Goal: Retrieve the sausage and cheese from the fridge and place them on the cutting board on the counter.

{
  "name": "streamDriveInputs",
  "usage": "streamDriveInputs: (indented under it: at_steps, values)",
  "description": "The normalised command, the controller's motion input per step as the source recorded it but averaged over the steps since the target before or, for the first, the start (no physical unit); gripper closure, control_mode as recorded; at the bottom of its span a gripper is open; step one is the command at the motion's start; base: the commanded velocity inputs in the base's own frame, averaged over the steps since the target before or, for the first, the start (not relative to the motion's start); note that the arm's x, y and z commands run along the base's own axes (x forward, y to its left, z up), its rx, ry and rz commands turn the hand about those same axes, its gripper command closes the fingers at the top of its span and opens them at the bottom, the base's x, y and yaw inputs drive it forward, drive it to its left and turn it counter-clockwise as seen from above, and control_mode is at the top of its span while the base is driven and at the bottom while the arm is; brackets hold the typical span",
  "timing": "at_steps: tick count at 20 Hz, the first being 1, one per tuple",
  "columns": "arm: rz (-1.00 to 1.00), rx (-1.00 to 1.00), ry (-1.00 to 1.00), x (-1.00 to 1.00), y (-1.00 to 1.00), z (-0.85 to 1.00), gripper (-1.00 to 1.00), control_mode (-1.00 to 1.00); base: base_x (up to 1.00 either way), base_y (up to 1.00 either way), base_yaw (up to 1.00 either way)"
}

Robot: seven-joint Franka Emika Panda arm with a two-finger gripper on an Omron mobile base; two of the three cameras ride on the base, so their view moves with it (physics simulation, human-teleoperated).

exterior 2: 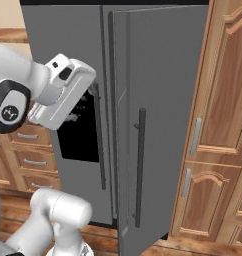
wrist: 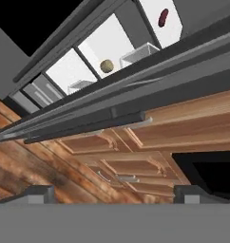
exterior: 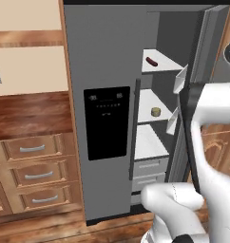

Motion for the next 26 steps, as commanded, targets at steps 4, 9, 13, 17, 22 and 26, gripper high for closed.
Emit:
streamDriveInputs:
  at_steps: [4,9,13,17,22,26]
  values:
    - [-0.23,-0.13,0.02,0.64,0.55,-0.07,-1.00,-1.00,0.00,0.00,0.00]
    - [-0.31,-0.22,0.01,0.89,0.81,-0.17,-1.00,-1.00,0.00,0.00,0.00]
    - [-0.33,-0.15,0.01,1.00,0.79,-0.11,-1.00,-1.00,0.00,0.00,0.00]
    - [-0.27,-0.03,0.14,0.81,0.13,-0.01,-1.00,-1.00,0.00,0.00,0.00]
    - [-0.11,0.00,0.09,0.87,-0.15,0.00,-1.00,-1.00,0.00,0.00,0.00]
    - [-0.01,0.00,0.00,0.36,-0.49,-0.26,-1.00,-1.00,0.00,0.00,0.00]
